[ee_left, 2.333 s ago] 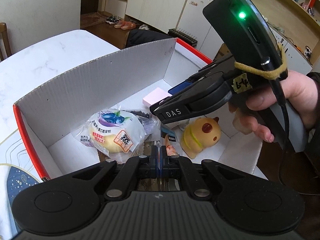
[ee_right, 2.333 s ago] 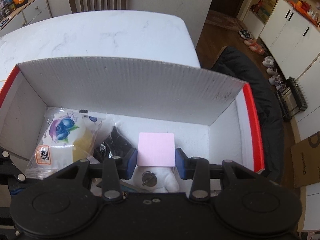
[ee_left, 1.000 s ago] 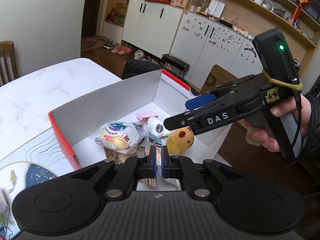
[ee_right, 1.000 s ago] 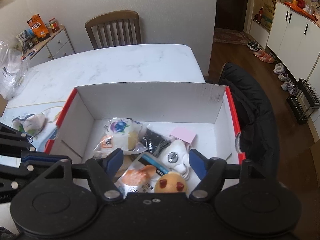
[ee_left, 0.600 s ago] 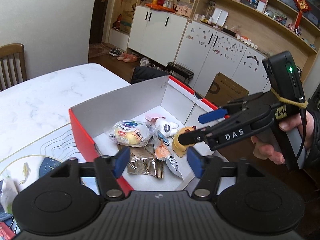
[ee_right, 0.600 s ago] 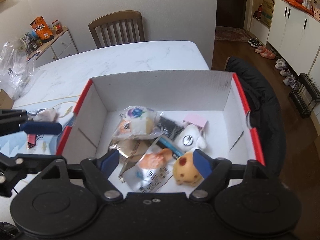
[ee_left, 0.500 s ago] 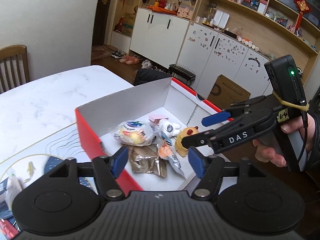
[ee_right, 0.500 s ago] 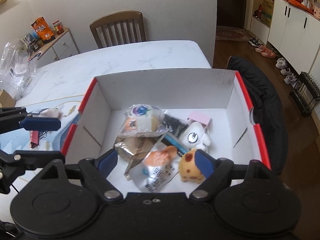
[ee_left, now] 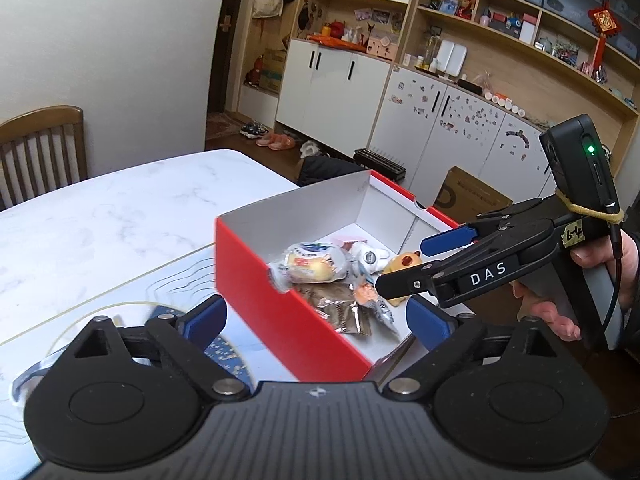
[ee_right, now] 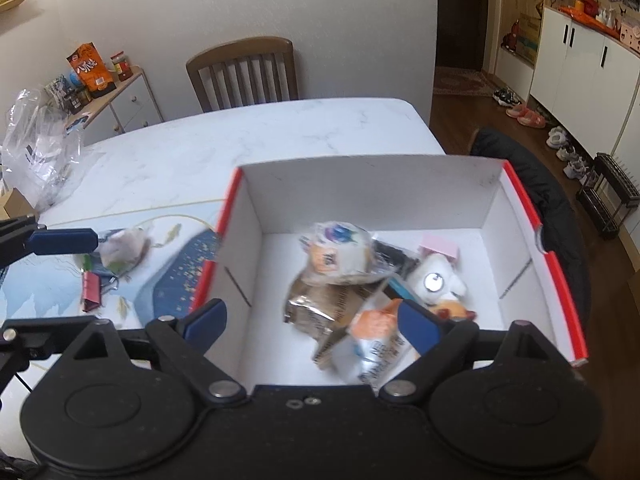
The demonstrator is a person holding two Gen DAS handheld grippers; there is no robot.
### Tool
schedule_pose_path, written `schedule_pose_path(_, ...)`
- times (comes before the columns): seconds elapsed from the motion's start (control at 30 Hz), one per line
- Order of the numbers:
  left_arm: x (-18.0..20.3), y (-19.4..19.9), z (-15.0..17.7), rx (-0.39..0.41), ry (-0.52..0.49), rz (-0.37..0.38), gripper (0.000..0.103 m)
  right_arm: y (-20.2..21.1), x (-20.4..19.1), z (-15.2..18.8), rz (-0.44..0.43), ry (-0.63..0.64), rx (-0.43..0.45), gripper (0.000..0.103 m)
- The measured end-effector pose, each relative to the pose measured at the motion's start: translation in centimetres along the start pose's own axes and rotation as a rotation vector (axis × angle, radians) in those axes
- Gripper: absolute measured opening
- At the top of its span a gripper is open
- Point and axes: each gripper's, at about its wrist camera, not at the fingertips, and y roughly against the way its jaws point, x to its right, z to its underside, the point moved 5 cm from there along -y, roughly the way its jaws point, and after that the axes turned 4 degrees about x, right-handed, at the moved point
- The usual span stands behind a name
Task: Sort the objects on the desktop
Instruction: 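Withdraw both open tools from the box back toward the remaining items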
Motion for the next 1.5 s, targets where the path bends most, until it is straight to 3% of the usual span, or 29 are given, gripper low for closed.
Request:
schedule_pose_path(0.57, -6.9, 7.2, 3.1, 0.028, 0.052, -0.117, 0.103, 0.0, -9.4, -0.7, -0.022, 0.026, 0.040, 0.097)
schedule_pose_path(0.93, -11.6, 10.5, 5.8, 0.018, 0.100, -0.152, 0.103, -1.2, -15.3, -1.1, -0.050, 0.062, 0.042, 0.098)
schedule_pose_path(1.27, -15.0, 10.9, 7.7, 0.001, 0.137, -0.201, 0.103, -3.1, -19.1, -1.2, -0.067, 0.093, 0.031, 0.097)
schedule_pose_path(1.5, -16.0, 9.3, 9.1, -0.018, 0.094, -0.215, 0.103, -5.1, -21.5, -1.9, -0.080, 0.136, 0.022, 0.097)
